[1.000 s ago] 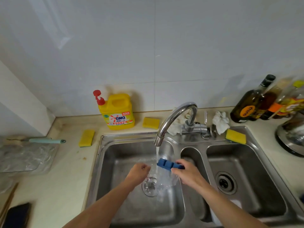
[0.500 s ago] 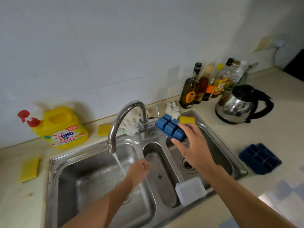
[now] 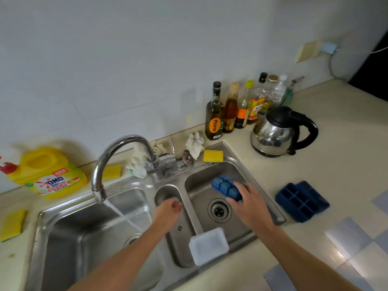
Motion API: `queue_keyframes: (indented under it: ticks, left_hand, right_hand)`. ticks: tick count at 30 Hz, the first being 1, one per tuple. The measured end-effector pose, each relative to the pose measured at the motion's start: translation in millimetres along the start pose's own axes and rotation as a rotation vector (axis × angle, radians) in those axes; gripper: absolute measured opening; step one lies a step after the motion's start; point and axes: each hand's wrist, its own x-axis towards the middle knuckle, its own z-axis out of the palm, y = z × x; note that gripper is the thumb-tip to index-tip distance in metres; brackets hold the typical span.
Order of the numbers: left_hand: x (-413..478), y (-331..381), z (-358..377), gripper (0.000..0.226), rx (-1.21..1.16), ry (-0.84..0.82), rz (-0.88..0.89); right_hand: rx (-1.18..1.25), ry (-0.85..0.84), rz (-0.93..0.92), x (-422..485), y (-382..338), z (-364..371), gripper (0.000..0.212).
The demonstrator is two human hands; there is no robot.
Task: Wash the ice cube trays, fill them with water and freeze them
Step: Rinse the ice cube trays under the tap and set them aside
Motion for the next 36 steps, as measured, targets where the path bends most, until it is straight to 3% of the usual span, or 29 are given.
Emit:
queue_keyframes:
  ticks: [3,7,11,14,16,21,25,28,32,36]
  left_hand:
    - [-6,31,18,0.026,-0.006,0.058,-0.007]
    - [-21,61,35,0.017,0.024,0.093,0.036]
    - [-36,80,49,0.010,-0.011,0.159,0.019]
    - [-47,89,62,0.012,-0.065,0.174,-0.007]
    - [-52,96,70,0.015,-0.117,0.158,-0.016]
    - [-54,107,83,0.026,-0.104,0.116,0.009]
    - [-42,124,86,0.034,-0.144,0.111,0.046]
    - [-28,139,94,0.033,-0.205,0.108,0.094]
    - [-10,158,110,0.015,-0.351,0.074,0.157]
    - [5,182,127,0.012,-0.484,0.015,0.132]
  right_hand:
    - [0.088,0.120,-0.163,12,0,-25,0.064]
    - [-0.195,-0.253,-0.093,1,33,-27,0.061]
    - [-0.010,-0.094,-0.203,-8,47,-29,0.062]
    - [-0.021,-0.175,-0.247,-8,54,-36,0.062]
    - [-0.030,-0.259,-0.215,-9,61,-38,0.062]
    - [0.195,-0.252,-0.136,-9,72,-42,0.064]
    - [0.610,-0.259,0.119,-2,69,-61,0.055]
    - [0.845,-0.381,0.300,9,70,-80,0.050]
    - [0.884,-0.455,0.356,19,79,-105,0.052]
    - [0.864,-0.507,0.402,20,94,-128,0.056]
